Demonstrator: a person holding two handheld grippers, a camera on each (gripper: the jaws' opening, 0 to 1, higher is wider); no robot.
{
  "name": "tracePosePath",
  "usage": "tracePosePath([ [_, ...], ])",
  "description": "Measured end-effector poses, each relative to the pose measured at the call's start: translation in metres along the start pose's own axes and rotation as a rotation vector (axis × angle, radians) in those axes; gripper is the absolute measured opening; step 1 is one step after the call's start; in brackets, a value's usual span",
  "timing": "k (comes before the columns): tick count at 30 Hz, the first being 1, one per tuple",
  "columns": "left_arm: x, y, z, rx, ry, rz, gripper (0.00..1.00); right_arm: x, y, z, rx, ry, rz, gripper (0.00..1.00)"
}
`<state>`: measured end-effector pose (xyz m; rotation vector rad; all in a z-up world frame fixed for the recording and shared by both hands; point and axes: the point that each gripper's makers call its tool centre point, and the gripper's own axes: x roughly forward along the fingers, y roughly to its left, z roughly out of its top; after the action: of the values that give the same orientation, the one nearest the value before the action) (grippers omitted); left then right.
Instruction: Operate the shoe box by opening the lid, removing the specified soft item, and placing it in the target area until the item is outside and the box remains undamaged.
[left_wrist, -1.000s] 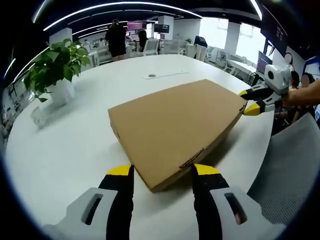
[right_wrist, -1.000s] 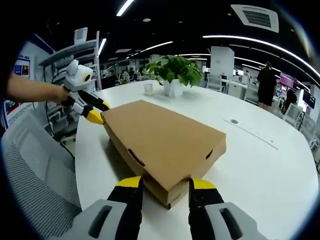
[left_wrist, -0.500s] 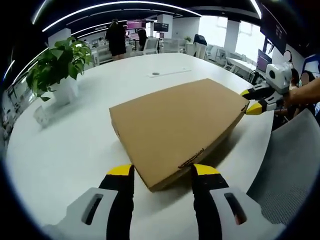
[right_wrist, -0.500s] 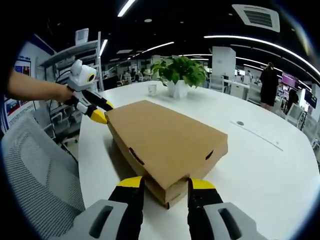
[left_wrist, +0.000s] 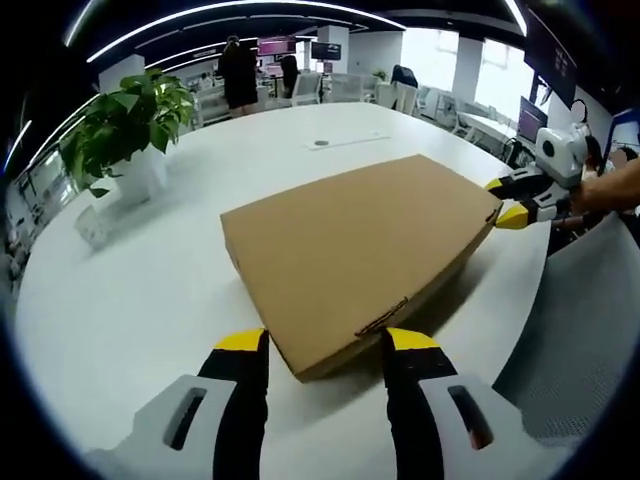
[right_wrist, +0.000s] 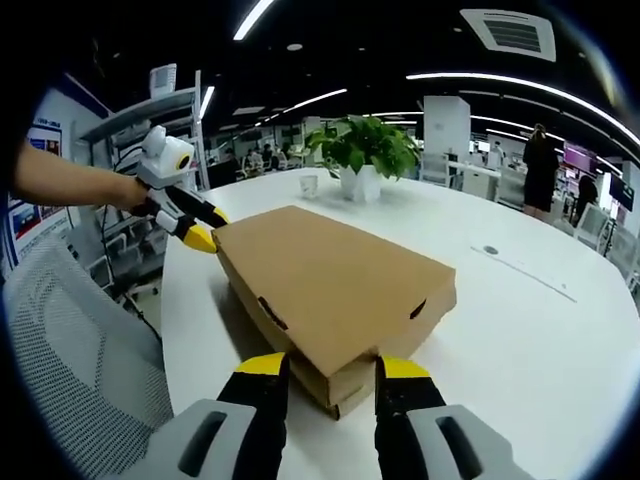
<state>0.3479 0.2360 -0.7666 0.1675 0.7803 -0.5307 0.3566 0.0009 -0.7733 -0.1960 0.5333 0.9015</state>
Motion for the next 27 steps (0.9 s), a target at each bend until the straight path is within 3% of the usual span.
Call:
tracePosePath([
  [9,-0.003,0.001,0.001,-0.012,-0.005,0.000,0.45,-0.002,0.002,0.003,0.002,-0.010,0.005,0.30],
  [27,-0.020,0.001,0.019,0.000,-0.053,0.006,0.48,-0.014,0.003,0.024,0.013,-0.068,-0.006,0.31],
])
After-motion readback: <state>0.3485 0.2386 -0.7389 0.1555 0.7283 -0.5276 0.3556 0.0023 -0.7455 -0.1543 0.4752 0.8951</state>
